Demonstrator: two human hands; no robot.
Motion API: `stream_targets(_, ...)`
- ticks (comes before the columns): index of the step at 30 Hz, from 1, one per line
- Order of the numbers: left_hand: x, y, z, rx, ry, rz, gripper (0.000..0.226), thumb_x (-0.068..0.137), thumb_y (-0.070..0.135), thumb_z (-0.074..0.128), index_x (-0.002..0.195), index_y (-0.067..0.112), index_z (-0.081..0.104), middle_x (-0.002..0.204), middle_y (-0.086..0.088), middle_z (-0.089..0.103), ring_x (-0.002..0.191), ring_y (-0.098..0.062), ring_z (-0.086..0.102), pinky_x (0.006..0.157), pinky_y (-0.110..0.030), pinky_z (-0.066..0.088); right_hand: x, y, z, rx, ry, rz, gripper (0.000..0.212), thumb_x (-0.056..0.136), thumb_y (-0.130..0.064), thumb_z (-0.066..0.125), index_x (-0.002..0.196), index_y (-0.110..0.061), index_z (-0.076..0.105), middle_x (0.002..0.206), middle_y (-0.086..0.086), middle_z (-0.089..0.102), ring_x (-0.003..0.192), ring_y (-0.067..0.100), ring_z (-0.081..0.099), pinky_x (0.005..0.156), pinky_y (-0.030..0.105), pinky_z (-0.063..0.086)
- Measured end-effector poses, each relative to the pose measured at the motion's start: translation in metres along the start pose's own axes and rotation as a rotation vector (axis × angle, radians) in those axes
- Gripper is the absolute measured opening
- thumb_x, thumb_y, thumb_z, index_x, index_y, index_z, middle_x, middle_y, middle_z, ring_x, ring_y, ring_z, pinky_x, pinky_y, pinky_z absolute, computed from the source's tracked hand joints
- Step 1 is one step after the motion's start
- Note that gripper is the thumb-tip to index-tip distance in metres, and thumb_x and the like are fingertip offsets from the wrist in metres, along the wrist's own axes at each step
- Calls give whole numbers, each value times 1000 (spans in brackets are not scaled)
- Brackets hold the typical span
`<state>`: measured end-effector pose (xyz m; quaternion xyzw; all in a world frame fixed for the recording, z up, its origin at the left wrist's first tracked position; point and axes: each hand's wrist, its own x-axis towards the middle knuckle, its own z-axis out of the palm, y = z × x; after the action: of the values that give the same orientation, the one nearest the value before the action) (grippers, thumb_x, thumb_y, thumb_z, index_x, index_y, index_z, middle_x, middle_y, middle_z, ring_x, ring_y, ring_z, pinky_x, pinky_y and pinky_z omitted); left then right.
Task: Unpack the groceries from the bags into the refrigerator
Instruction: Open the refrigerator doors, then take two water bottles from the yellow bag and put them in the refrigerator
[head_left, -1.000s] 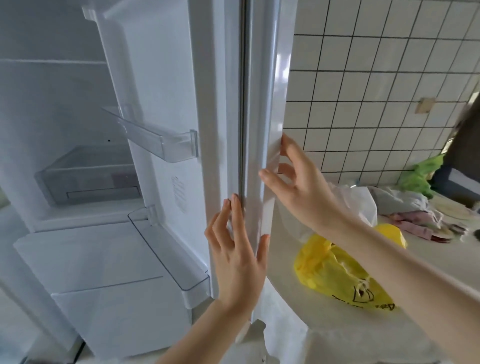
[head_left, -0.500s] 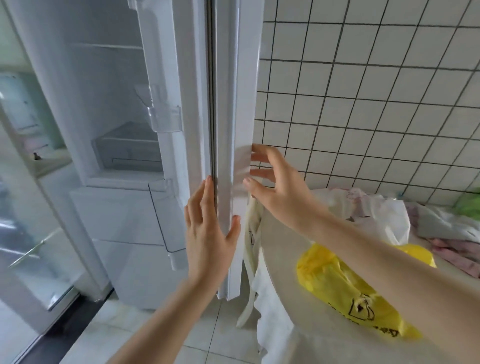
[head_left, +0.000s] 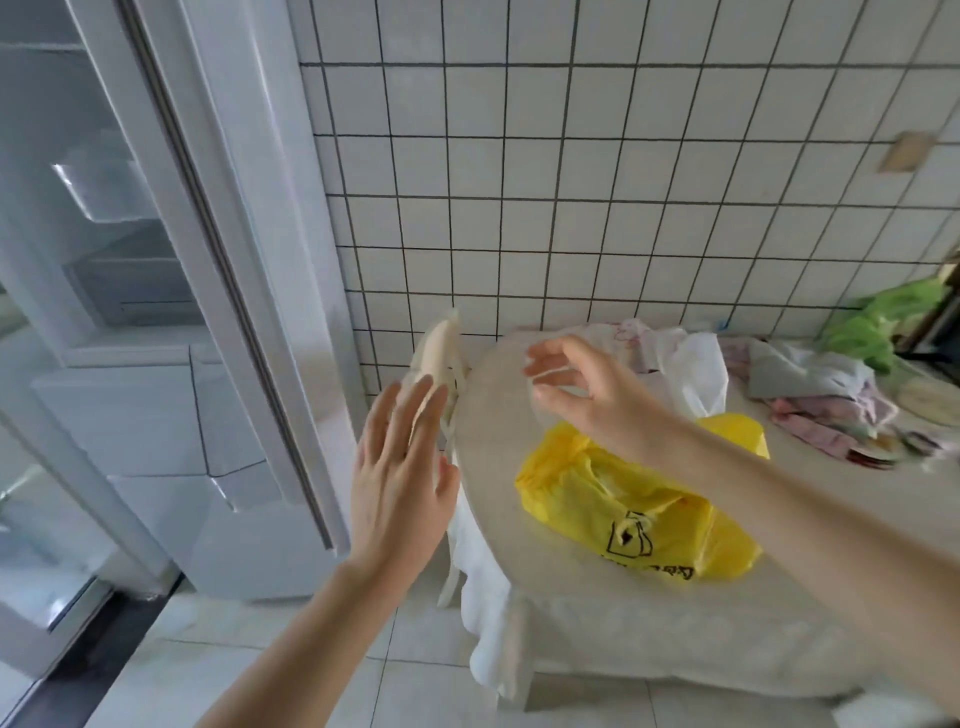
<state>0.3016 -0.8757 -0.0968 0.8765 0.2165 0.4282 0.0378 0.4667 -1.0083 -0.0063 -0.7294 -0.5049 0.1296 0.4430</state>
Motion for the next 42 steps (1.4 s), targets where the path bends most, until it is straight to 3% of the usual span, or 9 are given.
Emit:
stream_targets(8, -10, 45, 73, -149, -265, 76, 47, 74, -1, 69, 119, 9, 62, 130, -3, 58, 126, -27, 49, 91, -41, 52, -43, 85, -49, 24, 34, 242, 32, 94, -23, 59, 125, -22, 53, 113, -8, 63, 105, 7, 62, 90, 30, 53)
stream_targets(12, -11, 61, 114, -214, -387, 129, 43, 71, -1, 69, 112, 12, 65, 122, 0, 62, 122, -22, 52, 88, -37, 53, -53, 134, -65, 29, 75, 337, 22, 92, -24, 60, 114, -29, 57, 108, -9, 66, 102, 5, 64, 87, 28, 53)
stream_targets(16, -5, 73, 161, -345, -524, 199, 42, 72, 2, 68, 110, 18, 63, 115, 7, 60, 119, -11, 49, 91, -29, 51, -63, 180, -74, -226, 46, 387, 14, 94, -25, 58, 107, -29, 59, 104, -16, 64, 98, -2, 59, 82, 14, 43)
stream_targets(21, 11, 82, 223, -382, -645, 375, 40, 73, 8, 64, 111, 21, 63, 115, 7, 62, 120, -10, 46, 103, -23, 37, -53, 241, -77, -407, -147, 488, 24, 95, -26, 53, 118, -20, 57, 115, -6, 62, 107, 11, 58, 91, 25, 47)
stream_targets(25, 37, 81, 267, -392, -717, 374, 38, 79, 13, 56, 116, 17, 62, 120, 4, 60, 123, -13, 47, 106, -27, 37, -21, 280, -86, -442, -201, 560, 25, 96, -30, 50, 119, -22, 53, 114, -5, 57, 107, 15, 53, 91, 33, 48)
stream_targets(30, 61, 78, 315, -286, -909, 361, 46, 87, 15, 51, 133, 16, 50, 139, 4, 48, 137, -14, 29, 113, -26, 27, 11, 325, -78, -502, -308, 602, 29, 95, -29, 54, 120, -15, 52, 118, 4, 59, 104, 21, 56, 89, 35, 48)
stream_targets(37, 59, 69, 352, 42, -1127, 407, 67, 94, 31, 46, 152, 17, 15, 158, 0, 21, 147, -29, 1, 120, -44, 6, 10, 370, -56, -591, -460, 628, 64, 95, -37, 53, 148, -21, 22, 150, 1, 31, 136, 28, 32, 108, 39, 37)
stream_targets(40, 54, 66, 360, 104, -1189, 370, 72, 96, 41, 43, 153, 17, 7, 160, 1, 13, 148, -29, -4, 119, -50, 0, 8, 380, -58, -662, -516, 590, 68, 95, -41, 51, 150, -22, 15, 153, 1, 31, 138, 30, 28, 111, 41, 33)
stream_targets(42, 52, 67, 362, 123, -1194, 350, 73, 96, 45, 42, 154, 19, 5, 160, 2, 11, 148, -30, -6, 118, -53, -1, 7, 389, -58, -691, -561, 588, 64, 95, -42, 50, 148, -18, 22, 147, 3, 40, 134, 29, 34, 108, 39, 35)
